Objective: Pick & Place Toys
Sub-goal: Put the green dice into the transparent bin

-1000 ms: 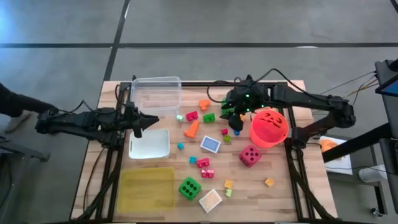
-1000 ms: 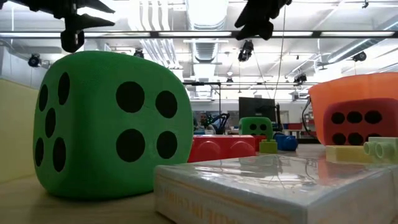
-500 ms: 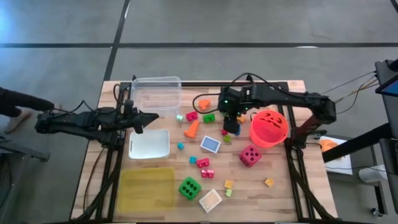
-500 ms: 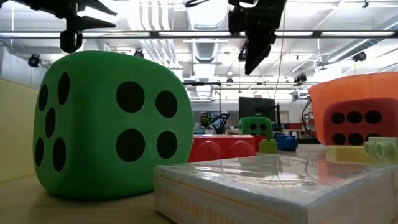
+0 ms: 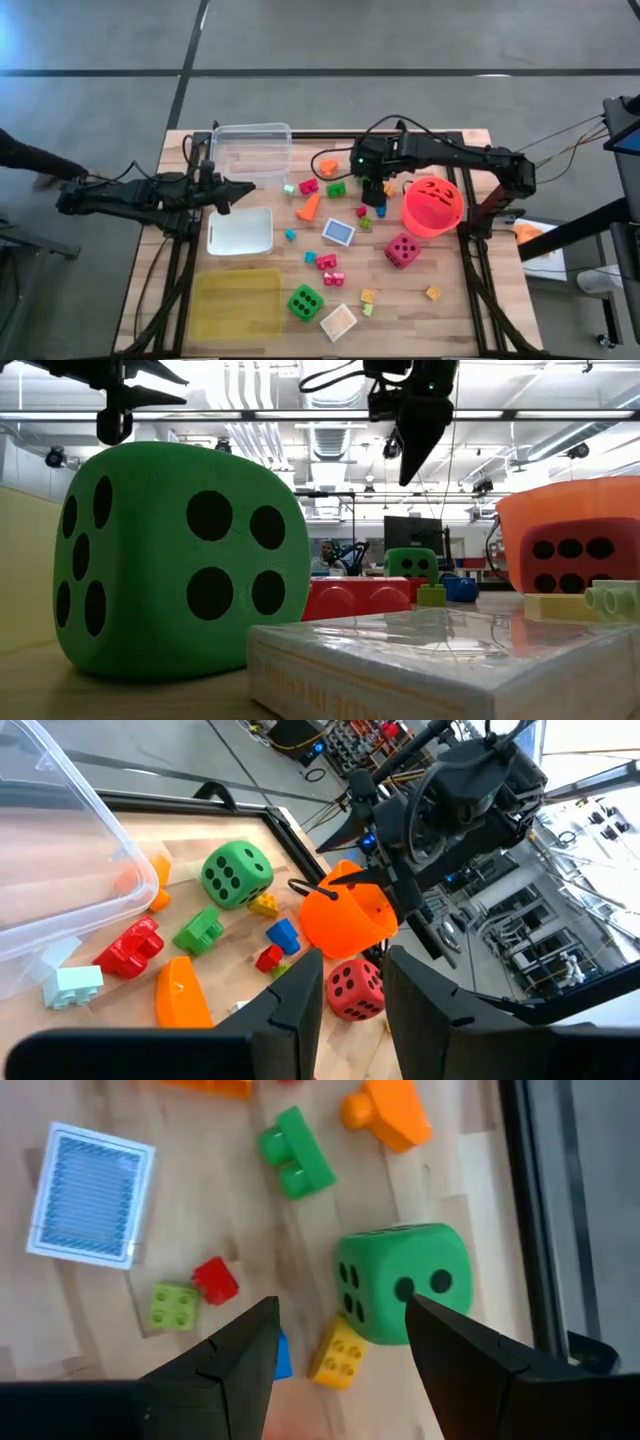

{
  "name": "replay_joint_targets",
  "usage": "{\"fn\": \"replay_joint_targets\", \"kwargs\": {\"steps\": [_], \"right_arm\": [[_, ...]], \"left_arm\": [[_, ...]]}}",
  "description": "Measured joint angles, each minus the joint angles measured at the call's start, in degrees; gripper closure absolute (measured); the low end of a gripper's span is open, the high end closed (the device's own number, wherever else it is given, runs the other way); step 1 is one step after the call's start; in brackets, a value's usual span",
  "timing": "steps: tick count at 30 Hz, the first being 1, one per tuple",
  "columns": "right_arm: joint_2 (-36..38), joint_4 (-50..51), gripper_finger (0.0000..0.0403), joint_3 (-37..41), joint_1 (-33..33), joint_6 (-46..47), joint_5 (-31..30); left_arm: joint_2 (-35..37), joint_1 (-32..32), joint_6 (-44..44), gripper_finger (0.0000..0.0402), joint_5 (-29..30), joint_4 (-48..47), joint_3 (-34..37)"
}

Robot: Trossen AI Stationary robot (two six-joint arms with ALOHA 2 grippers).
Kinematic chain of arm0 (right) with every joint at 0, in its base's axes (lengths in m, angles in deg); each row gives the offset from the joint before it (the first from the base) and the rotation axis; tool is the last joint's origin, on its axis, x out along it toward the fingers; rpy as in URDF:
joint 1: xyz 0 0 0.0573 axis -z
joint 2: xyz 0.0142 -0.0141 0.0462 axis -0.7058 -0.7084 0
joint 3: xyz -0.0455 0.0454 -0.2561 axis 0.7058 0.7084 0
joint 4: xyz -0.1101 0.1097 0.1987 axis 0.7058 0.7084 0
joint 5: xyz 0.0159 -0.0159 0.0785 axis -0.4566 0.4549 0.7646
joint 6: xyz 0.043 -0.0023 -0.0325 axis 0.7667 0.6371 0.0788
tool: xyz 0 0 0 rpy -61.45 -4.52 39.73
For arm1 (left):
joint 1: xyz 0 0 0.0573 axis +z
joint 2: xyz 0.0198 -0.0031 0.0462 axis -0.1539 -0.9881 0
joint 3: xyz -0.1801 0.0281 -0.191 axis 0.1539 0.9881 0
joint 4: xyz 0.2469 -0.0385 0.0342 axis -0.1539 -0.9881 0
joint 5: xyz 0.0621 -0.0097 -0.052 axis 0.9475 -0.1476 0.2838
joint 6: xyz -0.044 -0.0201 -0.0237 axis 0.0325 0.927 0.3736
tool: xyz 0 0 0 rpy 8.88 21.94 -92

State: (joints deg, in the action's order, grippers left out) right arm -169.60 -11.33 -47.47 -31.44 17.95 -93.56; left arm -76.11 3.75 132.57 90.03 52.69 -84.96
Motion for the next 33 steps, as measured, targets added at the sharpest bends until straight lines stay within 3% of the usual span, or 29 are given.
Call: {"fn": "replay_joint_targets", "kwargs": {"steps": [7,16,20,24,33], "right_arm": [[-0.09,-1.99,0.0190,0.05,-0.11,-9.26,-0.05],[-0.09,-3.84,0.0190,0.07,-0.04,-2.29,-0.02],[-0.13,-3.53,0.0190,0.09,-0.04,-2.62,-0.22],[-0.13,-2.21,0.0190,0.11,-0.04,-1.07,-4.43],[-0.17,-1.32,0.0175,2.59,-0.04,-0.10,-4.46]], "left_arm": [[0.00,0.00,0.86,0.0300,0.03,-0.02,0.00],[0.00,0.00,1.15,0.0300,0.18,0.00,-0.01],[0.00,0.00,1.27,0.0300,0.17,0.00,0.00],[0.00,-0.04,1.30,0.0300,0.17,-0.01,-0.01],[0.00,-0.04,1.51,0.0300,0.00,-0.02,-0.01]]}}
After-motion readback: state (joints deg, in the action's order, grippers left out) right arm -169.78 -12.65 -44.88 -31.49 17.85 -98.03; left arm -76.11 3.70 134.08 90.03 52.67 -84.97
